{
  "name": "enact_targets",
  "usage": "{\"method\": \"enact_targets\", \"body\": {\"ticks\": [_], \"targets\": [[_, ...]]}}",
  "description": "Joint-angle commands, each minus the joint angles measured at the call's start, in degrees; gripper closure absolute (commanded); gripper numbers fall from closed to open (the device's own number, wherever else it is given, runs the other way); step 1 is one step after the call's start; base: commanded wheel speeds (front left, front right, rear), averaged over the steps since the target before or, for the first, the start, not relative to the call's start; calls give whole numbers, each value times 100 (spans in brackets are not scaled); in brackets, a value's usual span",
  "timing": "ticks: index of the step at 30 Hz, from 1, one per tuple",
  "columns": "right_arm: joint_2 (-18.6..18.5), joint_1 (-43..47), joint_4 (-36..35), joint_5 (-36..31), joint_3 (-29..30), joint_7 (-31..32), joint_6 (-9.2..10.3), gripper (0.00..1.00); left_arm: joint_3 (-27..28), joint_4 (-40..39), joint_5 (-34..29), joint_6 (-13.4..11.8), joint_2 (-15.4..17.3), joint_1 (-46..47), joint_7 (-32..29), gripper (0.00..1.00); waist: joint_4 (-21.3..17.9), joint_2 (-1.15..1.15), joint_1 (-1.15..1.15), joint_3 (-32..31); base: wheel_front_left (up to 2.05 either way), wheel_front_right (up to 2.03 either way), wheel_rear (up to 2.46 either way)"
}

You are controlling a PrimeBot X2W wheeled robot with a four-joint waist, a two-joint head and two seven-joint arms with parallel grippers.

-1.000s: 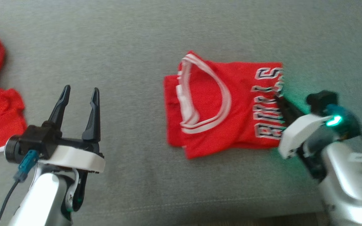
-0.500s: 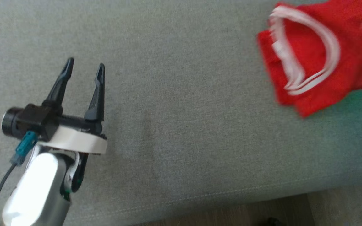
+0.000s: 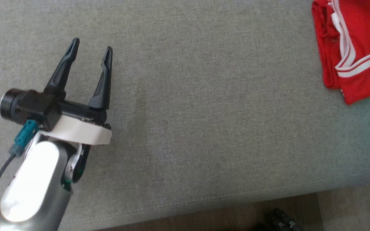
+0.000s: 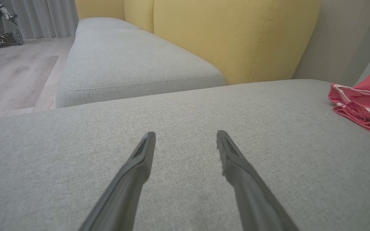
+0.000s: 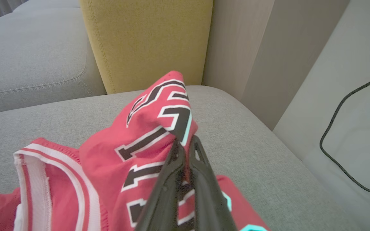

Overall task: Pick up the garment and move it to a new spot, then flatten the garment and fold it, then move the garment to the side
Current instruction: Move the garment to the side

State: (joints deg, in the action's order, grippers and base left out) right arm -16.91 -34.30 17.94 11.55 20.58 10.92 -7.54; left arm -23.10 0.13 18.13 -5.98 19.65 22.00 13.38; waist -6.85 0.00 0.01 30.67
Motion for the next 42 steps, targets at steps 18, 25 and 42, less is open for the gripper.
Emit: {"method": "enact_targets", "body": {"ticks": [18,25,42], "targets": [[359,149,-590,-322,-45,-329,5,0,227,-18,12,-2,221,141,53,0,-73,0,-1,-171,0,0,0],[762,907,-1548,-471,-652,-535,5,0,318,92,140,-107,175,-152,96,0,-77,0,-1,-704,0,0,0],[1391,2141,-1872,-280,-2098,-874,5,0,536,154,355,-379,96,-1003,145,0,566,0,-1,-1778,0,0,0]]}}
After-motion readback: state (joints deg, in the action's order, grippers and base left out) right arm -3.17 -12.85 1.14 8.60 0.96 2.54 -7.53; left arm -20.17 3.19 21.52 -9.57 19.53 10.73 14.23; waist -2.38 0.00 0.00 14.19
